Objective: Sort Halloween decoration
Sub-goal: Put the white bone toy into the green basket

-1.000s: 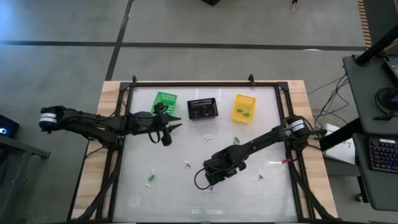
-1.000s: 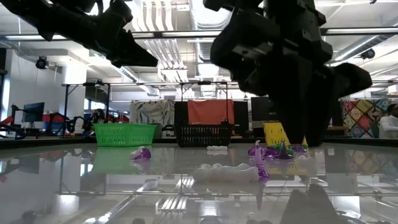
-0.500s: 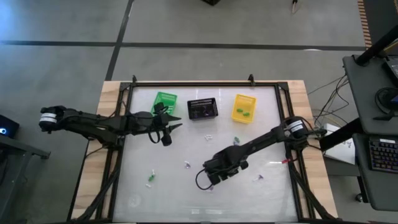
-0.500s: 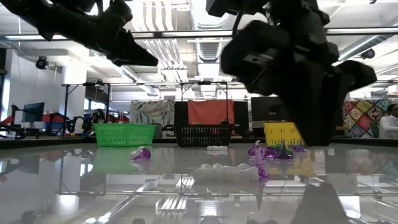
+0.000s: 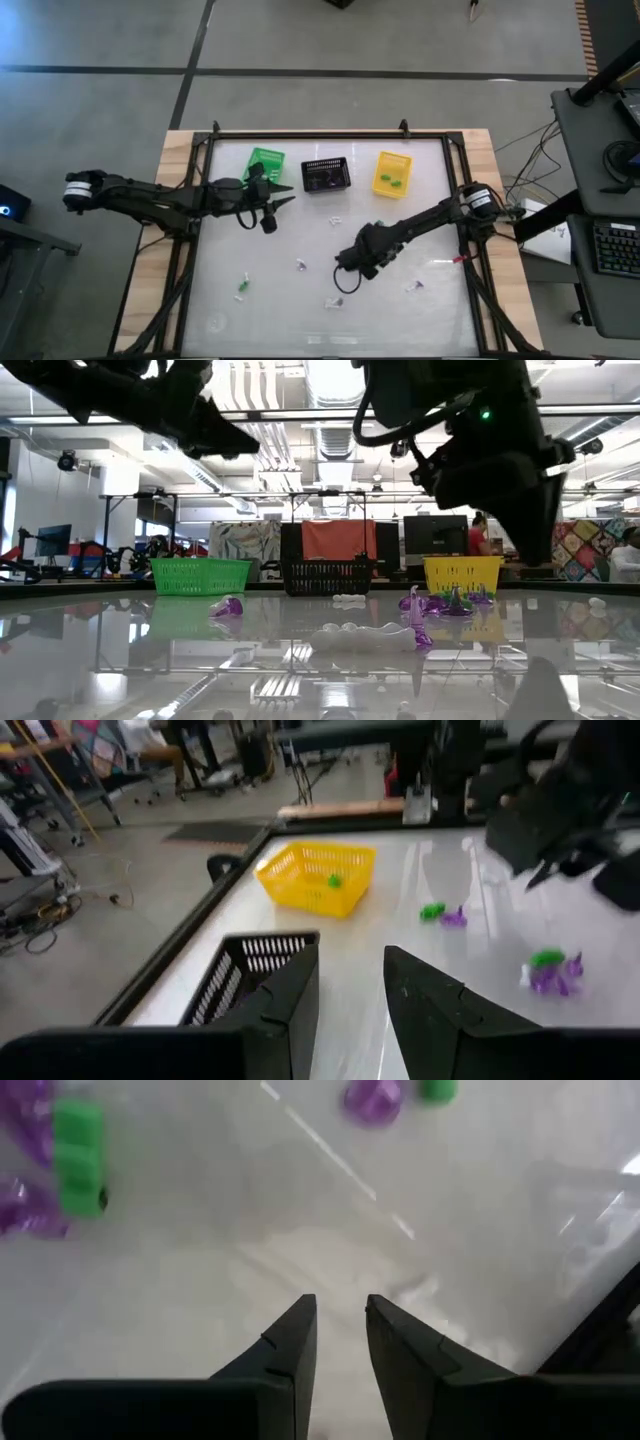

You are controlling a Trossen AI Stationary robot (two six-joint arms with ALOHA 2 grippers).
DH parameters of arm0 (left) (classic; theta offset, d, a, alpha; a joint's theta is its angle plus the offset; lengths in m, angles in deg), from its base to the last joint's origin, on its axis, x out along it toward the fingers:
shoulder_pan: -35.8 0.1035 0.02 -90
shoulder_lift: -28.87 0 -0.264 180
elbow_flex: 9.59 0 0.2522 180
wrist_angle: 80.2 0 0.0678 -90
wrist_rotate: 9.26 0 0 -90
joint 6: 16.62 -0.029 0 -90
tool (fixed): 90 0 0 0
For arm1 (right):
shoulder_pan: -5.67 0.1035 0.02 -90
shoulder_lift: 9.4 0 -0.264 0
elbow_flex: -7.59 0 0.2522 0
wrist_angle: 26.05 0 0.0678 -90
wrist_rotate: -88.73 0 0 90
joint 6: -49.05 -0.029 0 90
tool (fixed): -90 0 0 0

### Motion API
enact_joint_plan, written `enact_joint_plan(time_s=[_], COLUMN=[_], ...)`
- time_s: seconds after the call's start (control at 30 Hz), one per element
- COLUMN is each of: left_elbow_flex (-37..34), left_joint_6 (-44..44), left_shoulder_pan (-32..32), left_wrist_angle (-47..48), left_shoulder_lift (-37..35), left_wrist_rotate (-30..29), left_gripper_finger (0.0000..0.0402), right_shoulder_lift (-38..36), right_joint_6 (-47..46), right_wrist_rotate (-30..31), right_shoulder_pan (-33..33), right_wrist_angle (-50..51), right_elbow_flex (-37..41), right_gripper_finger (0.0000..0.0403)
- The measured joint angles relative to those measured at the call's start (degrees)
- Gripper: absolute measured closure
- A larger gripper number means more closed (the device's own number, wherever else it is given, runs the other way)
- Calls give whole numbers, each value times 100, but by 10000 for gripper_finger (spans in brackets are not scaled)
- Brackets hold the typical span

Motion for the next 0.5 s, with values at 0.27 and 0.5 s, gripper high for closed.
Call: enact_joint_plan(time_s=[0.27, 0.5], left_elbow_flex=[324, 461], left_joint_6=[-171, -274], left_shoulder_pan=[4, 4], left_wrist_angle=[-288, -340], left_shoulder_lift=[0, 0], left_wrist_rotate=[1, -5], left_gripper_finger=[303, 303], right_shoulder_lift=[-156, -870], right_joint_6=[1137, 1528], right_wrist_rotate=[449, 737], right_shoulder_pan=[-236, -623], right_wrist_angle=[12, -153], right_elbow_flex=[74, 726], right_gripper_finger=[315, 323])
